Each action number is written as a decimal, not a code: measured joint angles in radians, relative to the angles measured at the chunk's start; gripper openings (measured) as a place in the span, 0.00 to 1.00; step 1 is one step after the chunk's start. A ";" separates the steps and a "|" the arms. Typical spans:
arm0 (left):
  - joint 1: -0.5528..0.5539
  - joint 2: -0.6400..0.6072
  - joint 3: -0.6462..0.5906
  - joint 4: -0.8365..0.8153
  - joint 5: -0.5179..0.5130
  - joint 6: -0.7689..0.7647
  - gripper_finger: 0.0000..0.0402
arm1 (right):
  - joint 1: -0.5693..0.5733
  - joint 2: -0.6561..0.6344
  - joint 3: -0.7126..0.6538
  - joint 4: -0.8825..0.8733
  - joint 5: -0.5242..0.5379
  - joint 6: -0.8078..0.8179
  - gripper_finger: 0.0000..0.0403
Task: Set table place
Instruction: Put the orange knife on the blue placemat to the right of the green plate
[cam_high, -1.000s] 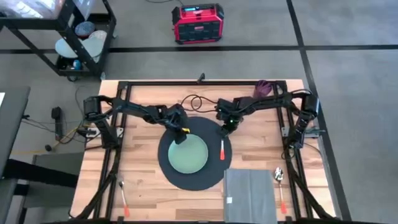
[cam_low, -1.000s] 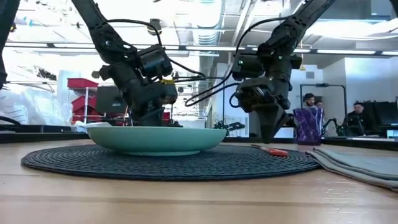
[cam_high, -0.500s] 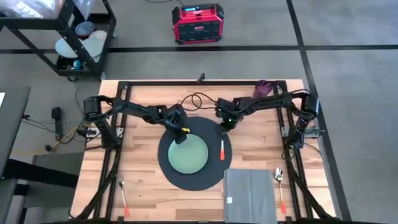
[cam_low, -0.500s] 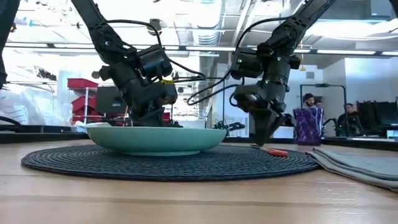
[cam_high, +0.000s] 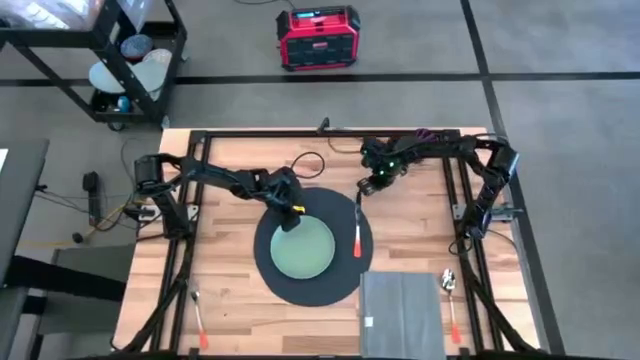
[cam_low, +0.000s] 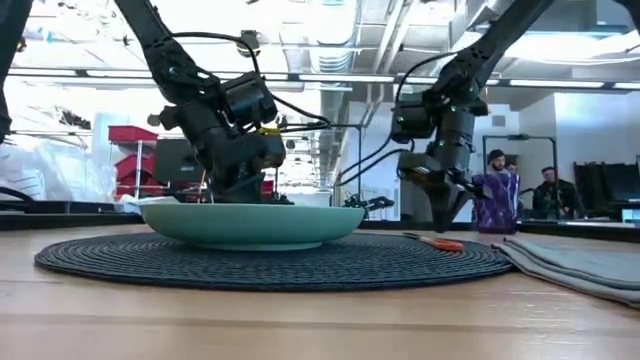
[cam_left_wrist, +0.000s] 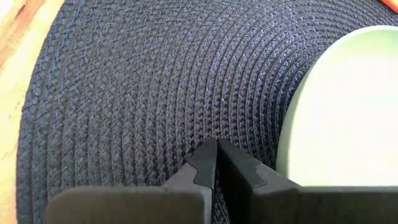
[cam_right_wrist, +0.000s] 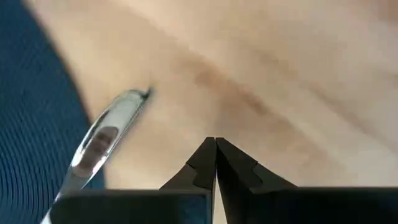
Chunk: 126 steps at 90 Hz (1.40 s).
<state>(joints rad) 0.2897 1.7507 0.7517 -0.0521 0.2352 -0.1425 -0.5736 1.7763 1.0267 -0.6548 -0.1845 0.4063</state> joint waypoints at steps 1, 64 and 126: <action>0.000 0.000 0.000 0.000 0.000 0.000 0.00 | -0.002 0.000 0.000 0.000 0.000 -0.003 0.00; 0.013 0.002 0.001 0.015 0.010 -0.001 0.00 | 0.196 0.140 0.117 0.121 -0.124 0.061 0.00; 0.014 0.002 0.004 0.044 0.006 -0.049 0.00 | 0.224 0.135 0.134 -0.019 -0.154 -0.005 0.00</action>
<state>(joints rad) 0.3035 1.7527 0.7555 -0.0083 0.2407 -0.1919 -0.3496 1.9115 1.1603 -0.6733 -0.3382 0.4015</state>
